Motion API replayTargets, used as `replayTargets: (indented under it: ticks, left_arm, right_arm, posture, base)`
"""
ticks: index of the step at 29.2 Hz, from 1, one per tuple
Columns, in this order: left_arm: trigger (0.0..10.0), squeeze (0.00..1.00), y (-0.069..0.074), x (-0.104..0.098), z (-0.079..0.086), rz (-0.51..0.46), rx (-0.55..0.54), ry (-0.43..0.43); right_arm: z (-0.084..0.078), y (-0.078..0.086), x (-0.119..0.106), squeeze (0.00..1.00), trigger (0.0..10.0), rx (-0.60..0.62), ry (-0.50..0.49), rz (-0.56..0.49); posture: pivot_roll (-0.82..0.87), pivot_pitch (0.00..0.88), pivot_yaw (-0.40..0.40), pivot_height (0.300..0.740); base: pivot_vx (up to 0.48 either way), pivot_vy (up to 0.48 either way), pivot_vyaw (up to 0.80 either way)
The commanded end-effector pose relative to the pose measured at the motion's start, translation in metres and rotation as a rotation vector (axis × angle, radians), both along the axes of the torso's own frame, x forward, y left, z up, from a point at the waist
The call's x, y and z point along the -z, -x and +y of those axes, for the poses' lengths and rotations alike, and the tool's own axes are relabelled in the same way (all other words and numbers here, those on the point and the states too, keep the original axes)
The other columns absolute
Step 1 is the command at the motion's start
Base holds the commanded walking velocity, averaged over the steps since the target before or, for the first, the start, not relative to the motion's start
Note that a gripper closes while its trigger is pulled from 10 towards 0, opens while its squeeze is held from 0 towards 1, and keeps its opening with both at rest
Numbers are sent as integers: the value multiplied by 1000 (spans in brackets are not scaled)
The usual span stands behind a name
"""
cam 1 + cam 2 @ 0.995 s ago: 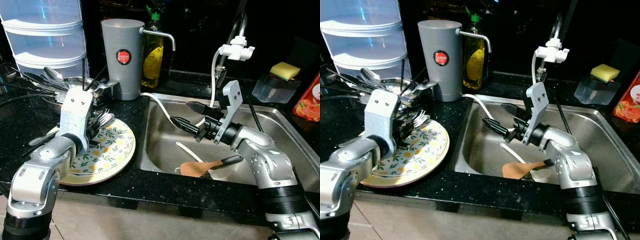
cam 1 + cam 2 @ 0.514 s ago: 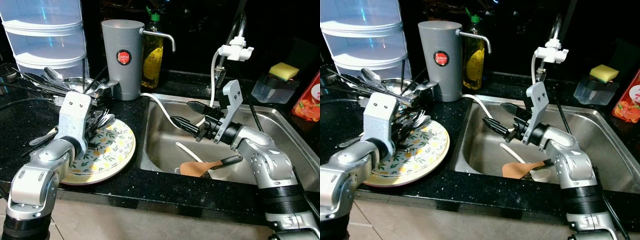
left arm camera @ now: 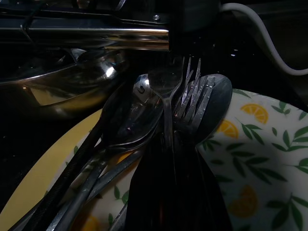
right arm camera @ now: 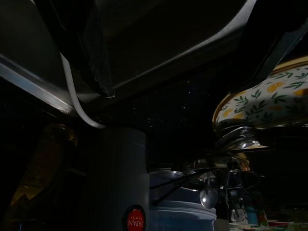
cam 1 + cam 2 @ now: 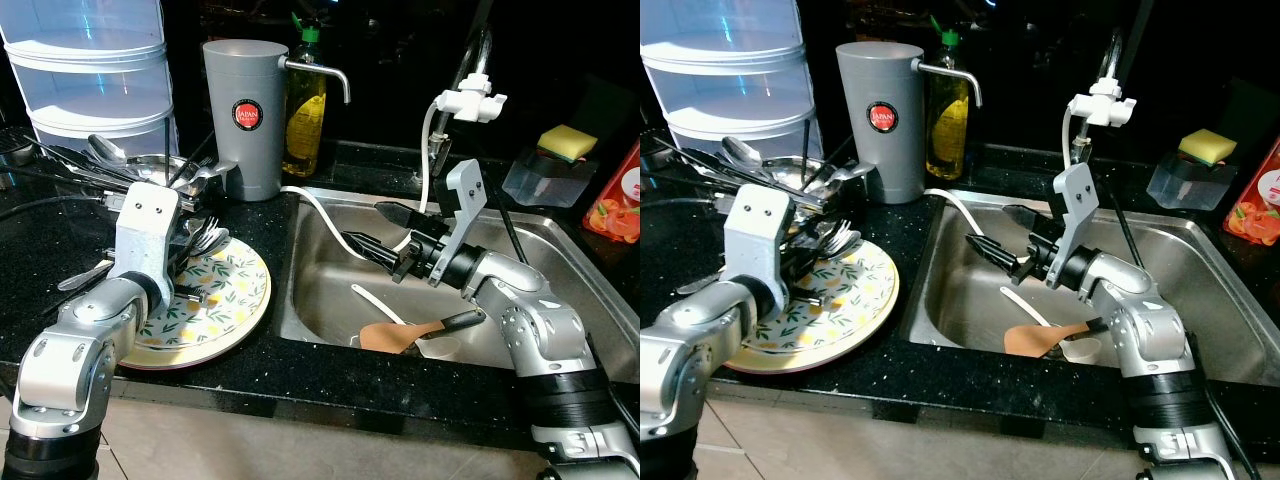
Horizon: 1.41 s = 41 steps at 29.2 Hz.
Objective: Kitchen organization
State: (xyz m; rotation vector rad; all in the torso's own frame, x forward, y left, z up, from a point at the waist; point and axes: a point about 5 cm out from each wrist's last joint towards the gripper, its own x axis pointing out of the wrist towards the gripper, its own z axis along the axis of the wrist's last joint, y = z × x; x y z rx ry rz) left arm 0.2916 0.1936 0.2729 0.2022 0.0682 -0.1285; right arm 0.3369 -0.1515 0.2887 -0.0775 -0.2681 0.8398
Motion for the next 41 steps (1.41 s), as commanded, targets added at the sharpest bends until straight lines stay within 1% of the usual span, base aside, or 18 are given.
replayTargets:
  ticks: [1,3,6,9,11,14,15,17,19,23,25,26,27,28,31,33,37,41]
  left_arm:
    - [10000,0,7,-17,-21,-125,151,-29]
    - [10000,0,12,-23,-33,-178,248,-70]
    - [10000,0,14,-24,-42,-207,296,-112]
    - [10000,0,14,-25,-50,-213,331,-108]
    - [10000,0,8,-25,-53,-224,327,-144]
    - [10000,0,-6,-25,-54,-269,282,-326]
    - [10000,0,-8,-25,-54,-283,282,-362]
    - [10000,0,-15,-30,-59,-322,288,-400]
    - [10000,0,-16,-32,-61,-331,290,-405]
    - [10000,0,-24,-33,-71,-384,297,-505]
    - [10000,0,-25,-36,-76,-409,303,-514]
    - [10000,0,-25,-40,-86,-457,323,-528]
    - [10000,0,-25,-41,-90,-473,336,-536]
    - [10000,0,-25,-41,-90,-473,336,-536]
    - [10000,0,-22,-39,-104,-513,406,-539]
    - [10000,0,-18,-39,-111,-534,457,-511]
    - [10000,0,-11,-35,-120,-550,527,-499]
    - [10000,0,-8,-26,-123,-514,565,-458]
  right_arm:
    - [-5,0,-5,0,10000,9,-18,-6]
    - [-2,3,-7,0,10000,-26,-41,-8]
    - [2,7,-10,0,10000,-73,-80,-3]
    - [5,9,-11,0,10000,-92,-106,6]
    - [12,11,-11,0,10000,-130,-156,35]
    - [21,14,-18,0,10000,-202,-279,93]
    - [23,15,-19,0,10000,-218,-303,106]
    - [30,18,-20,0,10000,-270,-341,155]
    - [32,18,-20,0,10000,-282,-347,166]
    - [47,15,-12,0,10000,-286,-404,279]
    - [52,13,-10,0,10000,-273,-410,302]
    - [59,9,-7,0,10000,-253,-426,348]
    - [62,8,-5,0,10000,-247,-433,366]
    - [62,8,-5,0,10000,-247,-433,366]
    - [66,5,-6,0,10000,-243,-480,419]
    - [66,3,-9,0,10000,-240,-506,433]
    - [65,2,-13,0,10000,-240,-533,440]
    - [63,2,-20,0,10000,-243,-581,431]
  posture:
    - [166,105,-62,740]
    - [168,105,-63,740]
    - [167,104,-65,740]
    - [163,104,-63,740]
    - [164,103,-63,740]
    - [159,102,-63,740]
    - [159,102,-63,740]
    - [150,100,-60,740]
    - [150,100,-60,740]
    - [139,99,-56,740]
    - [139,99,-56,740]
    - [130,98,-56,740]
    - [130,98,-56,740]
    - [130,98,-56,740]
    - [130,98,-56,740]
    - [130,98,-56,740]
    - [130,97,-55,740]
    - [129,98,-55,740]
  base:
    - [0,0,0]
    - [0,0,0]
    - [0,0,0]
    - [0,0,0]
    - [0,0,0]
    - [0,0,0]
    - [0,0,0]
    - [0,0,0]
    - [0,0,0]
    - [0,0,0]
    - [0,0,0]
    - [0,0,0]
    - [0,0,0]
    - [0,0,0]
    - [0,0,0]
    - [0,0,0]
    - [0,0,0]
    - [0,0,0]
